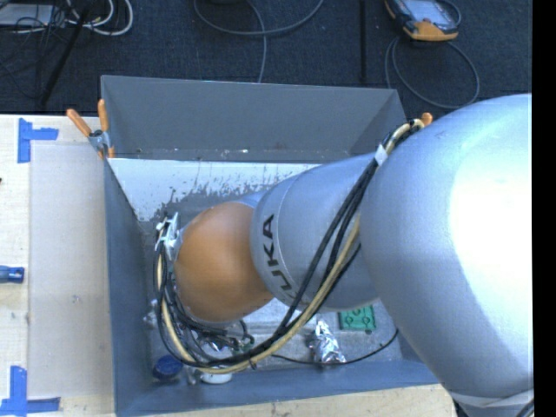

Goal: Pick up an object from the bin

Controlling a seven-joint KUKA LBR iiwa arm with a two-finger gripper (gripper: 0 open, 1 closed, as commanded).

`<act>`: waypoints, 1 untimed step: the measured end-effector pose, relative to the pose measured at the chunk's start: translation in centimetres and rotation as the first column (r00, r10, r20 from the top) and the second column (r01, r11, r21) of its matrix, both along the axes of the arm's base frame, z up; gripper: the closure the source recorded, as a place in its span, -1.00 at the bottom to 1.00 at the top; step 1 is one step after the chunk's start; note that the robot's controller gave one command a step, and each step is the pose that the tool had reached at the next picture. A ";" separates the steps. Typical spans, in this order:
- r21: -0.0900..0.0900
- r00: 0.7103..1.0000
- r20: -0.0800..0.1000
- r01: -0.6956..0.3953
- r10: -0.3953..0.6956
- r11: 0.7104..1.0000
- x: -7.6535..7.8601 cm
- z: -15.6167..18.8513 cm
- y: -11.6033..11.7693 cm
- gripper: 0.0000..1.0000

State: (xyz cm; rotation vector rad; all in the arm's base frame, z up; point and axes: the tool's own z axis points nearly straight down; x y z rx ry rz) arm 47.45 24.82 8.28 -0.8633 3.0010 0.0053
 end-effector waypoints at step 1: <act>-0.011 0.981 -0.008 -0.196 0.196 0.981 0.7 -1.1 -0.4 -1.00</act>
Offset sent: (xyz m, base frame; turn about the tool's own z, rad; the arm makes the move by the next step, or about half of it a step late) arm 0.0030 -0.0012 -0.0128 -0.2047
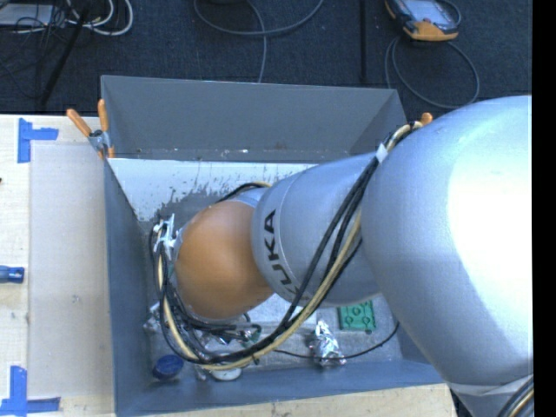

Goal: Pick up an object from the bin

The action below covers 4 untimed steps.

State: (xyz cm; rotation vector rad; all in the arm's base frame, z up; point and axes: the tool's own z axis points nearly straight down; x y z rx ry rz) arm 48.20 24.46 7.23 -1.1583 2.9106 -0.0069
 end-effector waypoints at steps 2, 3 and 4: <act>0.000 0.862 -0.010 -0.507 0.507 0.862 -0.8 5.0 -7.9 -1.00; 0.004 0.756 -0.015 -0.654 0.654 0.756 -1.2 0.0 -8.2 -1.00; 0.000 0.599 -0.008 -0.801 0.801 0.599 4.3 8.3 -11.9 -1.00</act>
Offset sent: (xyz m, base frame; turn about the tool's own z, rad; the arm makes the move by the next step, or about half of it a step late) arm -0.0120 -0.0056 -0.0022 -0.3181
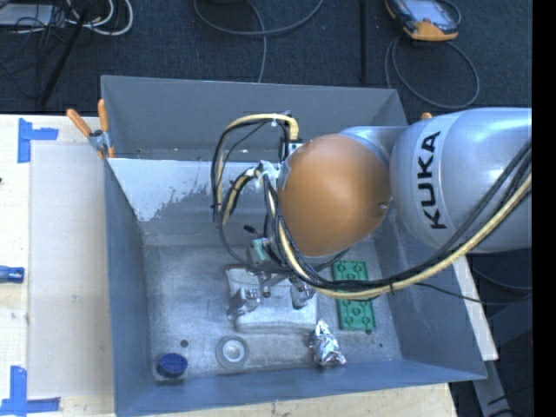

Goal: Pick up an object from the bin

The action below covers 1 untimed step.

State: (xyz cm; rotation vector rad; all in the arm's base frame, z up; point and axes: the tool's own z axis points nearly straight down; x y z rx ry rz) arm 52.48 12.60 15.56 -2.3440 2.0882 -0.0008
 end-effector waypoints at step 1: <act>0.003 0.999 -0.002 0.038 -0.038 0.999 9.4 -8.6 -3.8 -1.00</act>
Offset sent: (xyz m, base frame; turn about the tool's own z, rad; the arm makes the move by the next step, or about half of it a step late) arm 0.0914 -0.0387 -0.0856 0.0278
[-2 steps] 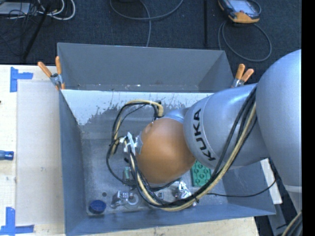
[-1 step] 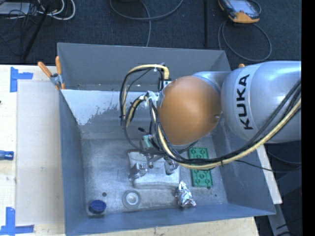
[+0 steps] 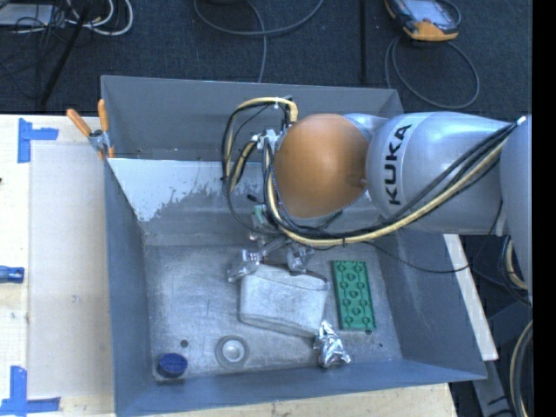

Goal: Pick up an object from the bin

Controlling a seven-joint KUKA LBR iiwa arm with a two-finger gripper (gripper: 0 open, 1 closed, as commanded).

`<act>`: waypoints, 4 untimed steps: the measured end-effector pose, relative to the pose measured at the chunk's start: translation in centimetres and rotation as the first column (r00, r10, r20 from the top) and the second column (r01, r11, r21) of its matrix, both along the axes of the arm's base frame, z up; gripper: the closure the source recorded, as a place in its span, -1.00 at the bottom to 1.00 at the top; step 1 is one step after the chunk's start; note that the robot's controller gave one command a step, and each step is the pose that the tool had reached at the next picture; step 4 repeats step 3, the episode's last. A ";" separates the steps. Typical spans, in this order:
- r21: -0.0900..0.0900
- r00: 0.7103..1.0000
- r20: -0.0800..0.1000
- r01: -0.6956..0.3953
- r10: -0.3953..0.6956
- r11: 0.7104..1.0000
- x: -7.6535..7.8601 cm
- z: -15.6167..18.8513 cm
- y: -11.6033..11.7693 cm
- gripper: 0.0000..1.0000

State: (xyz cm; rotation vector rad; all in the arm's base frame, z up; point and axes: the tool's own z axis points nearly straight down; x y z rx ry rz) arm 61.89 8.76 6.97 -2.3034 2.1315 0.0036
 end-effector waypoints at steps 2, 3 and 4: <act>-0.001 1.000 0.005 0.009 -0.009 1.000 -1.3 8.0 1.1 1.00; -0.001 1.000 0.004 0.022 -0.022 1.000 -0.5 14.0 0.8 1.00; -0.001 1.000 0.004 0.022 -0.022 1.000 -0.5 14.0 0.8 1.00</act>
Offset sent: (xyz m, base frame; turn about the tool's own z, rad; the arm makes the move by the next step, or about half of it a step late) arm 0.0000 0.0000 0.0000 0.0000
